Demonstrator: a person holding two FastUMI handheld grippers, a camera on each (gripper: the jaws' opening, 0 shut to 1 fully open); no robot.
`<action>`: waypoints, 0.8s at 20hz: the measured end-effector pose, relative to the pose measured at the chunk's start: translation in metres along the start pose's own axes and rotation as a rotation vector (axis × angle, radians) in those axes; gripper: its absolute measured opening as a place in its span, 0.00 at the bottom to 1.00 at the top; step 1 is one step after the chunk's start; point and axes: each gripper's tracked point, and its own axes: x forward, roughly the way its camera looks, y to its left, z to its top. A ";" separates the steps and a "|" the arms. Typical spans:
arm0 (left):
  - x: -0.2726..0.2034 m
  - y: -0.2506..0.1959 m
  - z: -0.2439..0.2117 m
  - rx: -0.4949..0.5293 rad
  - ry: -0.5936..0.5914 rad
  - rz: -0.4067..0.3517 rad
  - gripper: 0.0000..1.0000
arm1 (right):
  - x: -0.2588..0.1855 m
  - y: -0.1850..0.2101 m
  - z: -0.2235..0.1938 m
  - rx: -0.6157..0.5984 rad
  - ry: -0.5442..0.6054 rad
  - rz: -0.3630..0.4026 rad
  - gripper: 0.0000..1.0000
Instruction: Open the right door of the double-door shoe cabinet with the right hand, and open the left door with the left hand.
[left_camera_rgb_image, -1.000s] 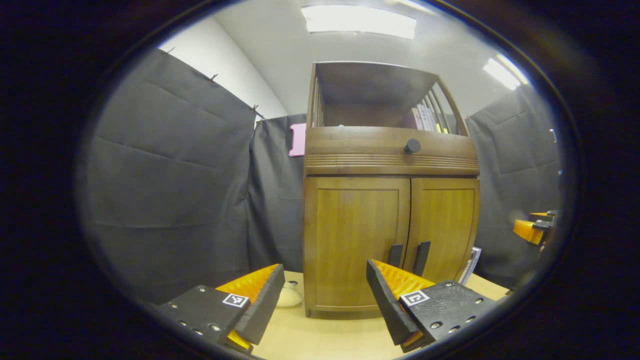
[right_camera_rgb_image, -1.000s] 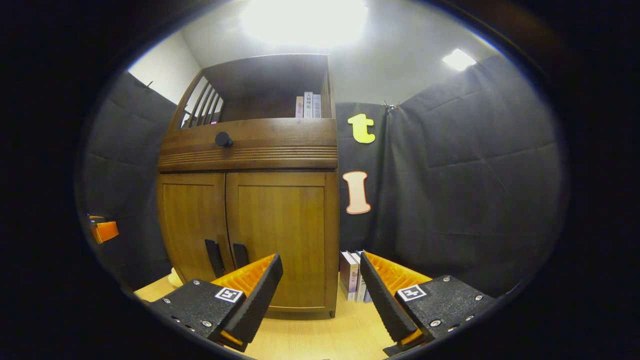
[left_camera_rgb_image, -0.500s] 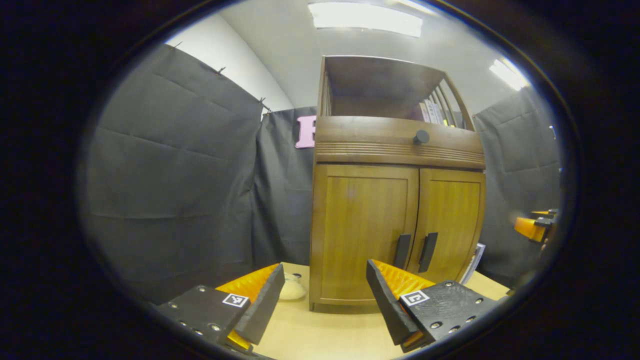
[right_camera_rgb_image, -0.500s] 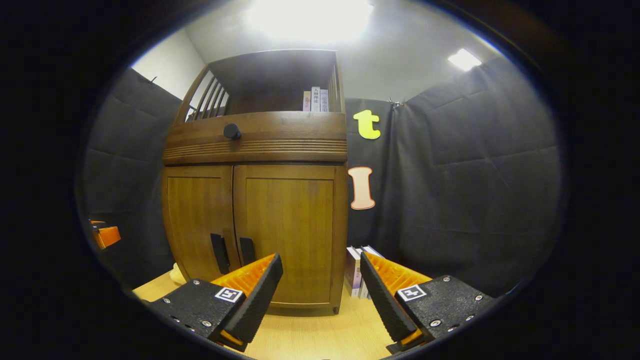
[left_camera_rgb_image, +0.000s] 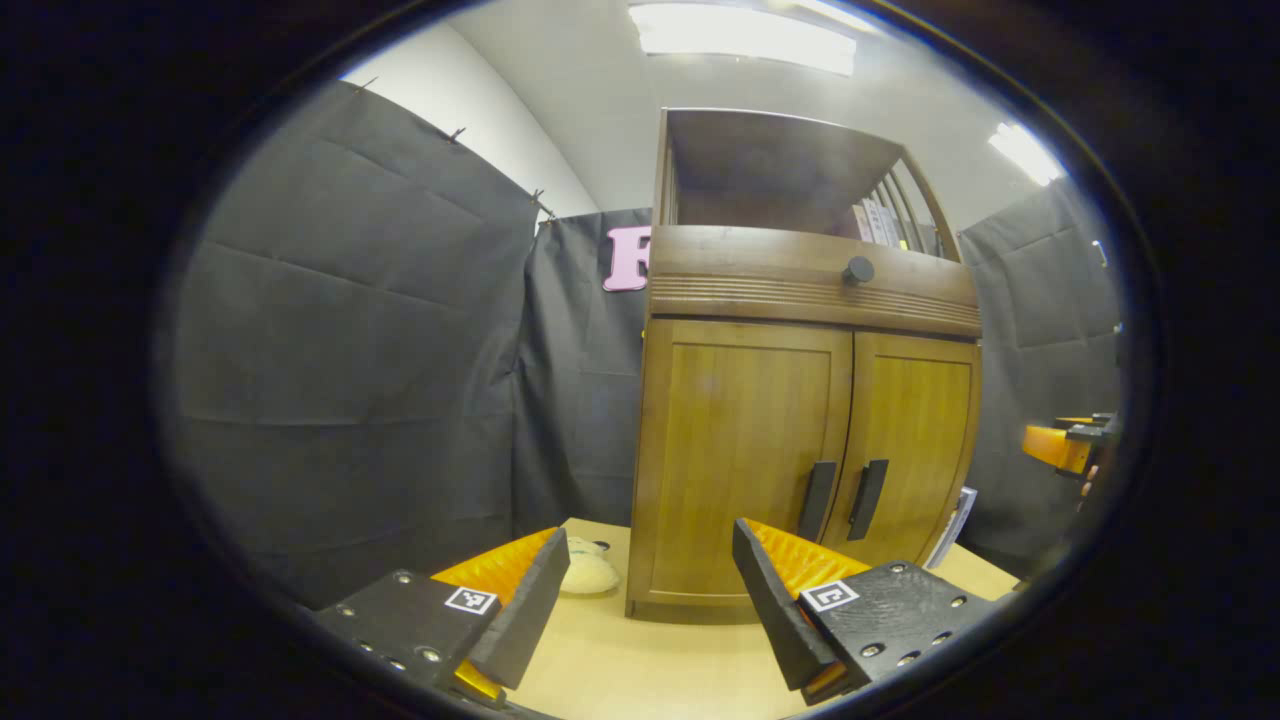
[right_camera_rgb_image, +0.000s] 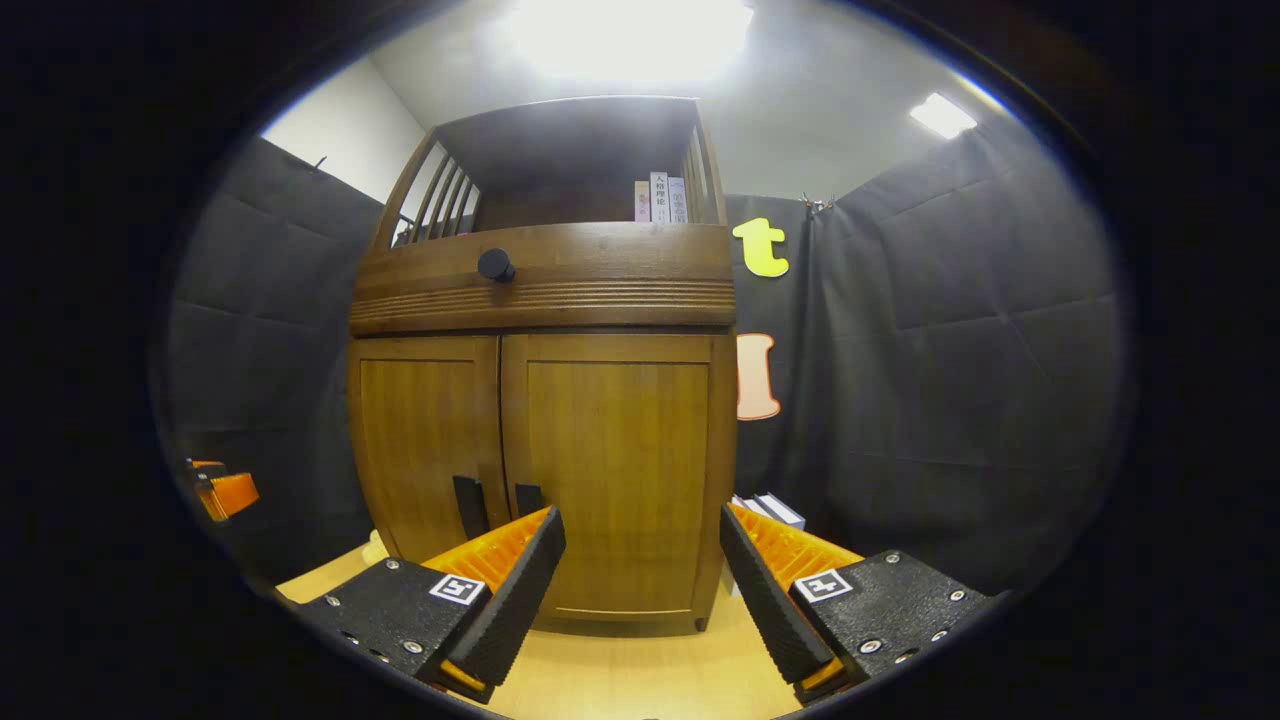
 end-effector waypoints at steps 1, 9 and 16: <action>-0.002 0.003 -0.004 0.001 0.007 0.006 0.96 | 0.002 0.003 0.000 0.003 0.000 0.011 0.96; -0.008 0.017 -0.040 0.021 0.067 0.041 0.94 | 0.018 0.024 -0.010 0.012 0.058 0.080 0.96; -0.011 0.029 -0.061 0.023 0.123 0.071 0.94 | 0.027 0.046 -0.031 0.009 0.158 0.147 0.96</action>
